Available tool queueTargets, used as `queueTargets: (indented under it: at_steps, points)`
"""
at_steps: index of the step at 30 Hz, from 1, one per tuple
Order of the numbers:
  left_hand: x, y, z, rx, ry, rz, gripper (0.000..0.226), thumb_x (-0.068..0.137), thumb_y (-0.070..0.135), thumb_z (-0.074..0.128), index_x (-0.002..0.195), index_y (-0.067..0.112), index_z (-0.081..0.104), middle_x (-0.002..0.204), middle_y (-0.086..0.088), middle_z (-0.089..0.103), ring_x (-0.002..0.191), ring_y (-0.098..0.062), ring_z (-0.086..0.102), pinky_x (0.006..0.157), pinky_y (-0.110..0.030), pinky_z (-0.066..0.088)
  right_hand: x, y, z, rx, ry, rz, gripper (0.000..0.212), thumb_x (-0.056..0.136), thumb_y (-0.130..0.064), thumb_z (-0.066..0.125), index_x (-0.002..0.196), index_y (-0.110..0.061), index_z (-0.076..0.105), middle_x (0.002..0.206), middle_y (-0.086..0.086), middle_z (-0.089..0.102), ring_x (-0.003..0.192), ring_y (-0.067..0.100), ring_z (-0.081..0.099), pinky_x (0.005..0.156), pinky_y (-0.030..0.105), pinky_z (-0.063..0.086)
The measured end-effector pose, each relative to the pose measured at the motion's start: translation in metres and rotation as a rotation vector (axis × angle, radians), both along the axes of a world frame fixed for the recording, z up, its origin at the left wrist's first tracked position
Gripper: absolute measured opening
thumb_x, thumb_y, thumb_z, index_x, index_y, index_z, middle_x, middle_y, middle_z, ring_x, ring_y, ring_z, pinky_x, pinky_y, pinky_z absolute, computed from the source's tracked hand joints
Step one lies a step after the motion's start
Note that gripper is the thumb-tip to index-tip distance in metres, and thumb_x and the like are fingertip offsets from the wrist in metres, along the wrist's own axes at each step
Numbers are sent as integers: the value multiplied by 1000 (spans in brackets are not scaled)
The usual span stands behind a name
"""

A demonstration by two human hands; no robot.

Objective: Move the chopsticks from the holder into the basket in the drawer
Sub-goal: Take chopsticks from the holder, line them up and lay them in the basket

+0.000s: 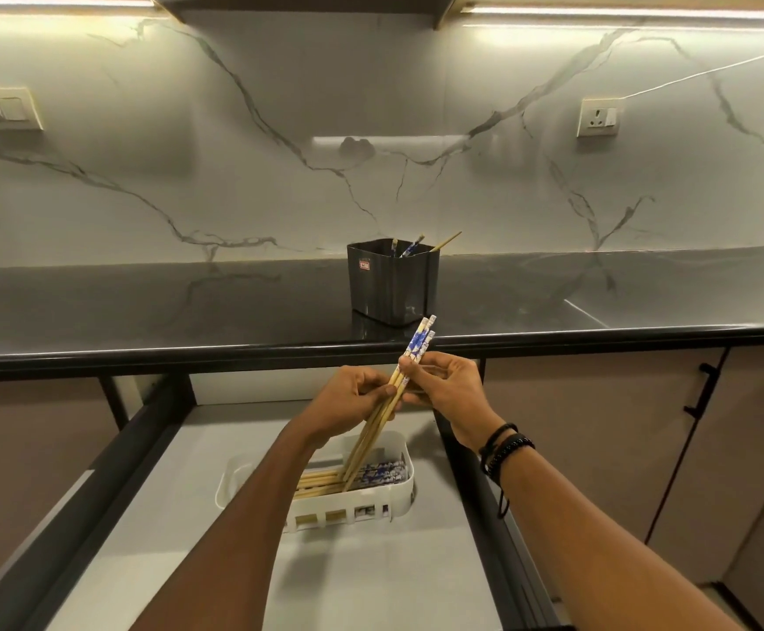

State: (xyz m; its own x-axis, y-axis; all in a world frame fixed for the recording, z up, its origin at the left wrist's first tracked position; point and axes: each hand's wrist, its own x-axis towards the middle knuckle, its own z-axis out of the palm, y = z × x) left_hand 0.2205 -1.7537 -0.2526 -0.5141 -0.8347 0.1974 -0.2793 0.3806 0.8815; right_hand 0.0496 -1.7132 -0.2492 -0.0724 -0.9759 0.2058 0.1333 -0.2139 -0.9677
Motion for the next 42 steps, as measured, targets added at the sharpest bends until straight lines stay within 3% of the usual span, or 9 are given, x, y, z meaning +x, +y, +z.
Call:
queueTargets:
  at_steps: [17,21,24,27,30,32,35,39,42]
  points:
    - [-4,1,1,-124,-68,32,21,97,21,53,92,15,72,69,6,67,65,-6,62,63,-18,51,-3,1,6,28,-64,14,32,80,-21,72,104,-1,66,94,16,76,87,28,74,69,31,62]
    - [-10,-3,-4,-254,-125,139,13,94,28,58,93,21,69,76,8,65,71,-10,60,62,-20,46,-4,1,6,29,-97,-21,26,86,-12,70,108,1,63,96,17,75,90,30,74,71,32,62]
    - [-15,-3,-8,-468,-106,369,14,89,30,65,99,20,65,88,10,60,81,-8,56,65,-19,44,-5,1,9,14,-192,-84,24,85,-12,69,106,-1,63,98,17,75,90,27,74,73,31,62]
    - [-19,0,-6,-578,-16,428,9,89,31,66,88,22,63,79,10,61,69,-7,57,56,-17,46,-8,0,11,5,-318,-152,22,85,-11,69,104,-2,64,96,15,75,87,23,74,72,29,62]
    - [-26,9,-5,-265,71,215,22,93,36,58,86,17,66,70,5,68,59,-6,64,49,-20,51,-10,-1,11,0,-487,-149,13,87,-8,66,99,-3,64,92,13,76,85,21,75,70,28,61]
    - [-33,15,-6,-17,130,134,26,97,39,50,96,17,64,84,0,71,71,-12,70,58,-26,58,-10,-2,9,14,-565,-107,12,87,-7,65,99,-4,63,94,14,76,89,23,74,72,29,61]
    - [-37,18,-3,288,430,160,30,96,41,49,110,17,63,105,-4,71,95,-18,70,73,-33,60,-8,-4,7,43,-639,-16,17,88,-8,65,104,-3,61,102,17,75,93,25,73,72,29,61]
    - [-33,13,8,474,838,145,30,95,30,53,114,9,64,108,-11,72,101,-21,70,79,-36,60,-2,-5,5,80,-685,82,34,87,-10,66,117,3,56,108,21,72,95,27,73,71,28,60]
    - [-29,13,13,539,1007,119,25,97,22,51,115,7,63,108,-12,72,102,-24,69,83,-37,58,5,-4,6,104,-672,81,42,86,-10,68,123,6,54,107,23,72,91,26,74,68,26,60]
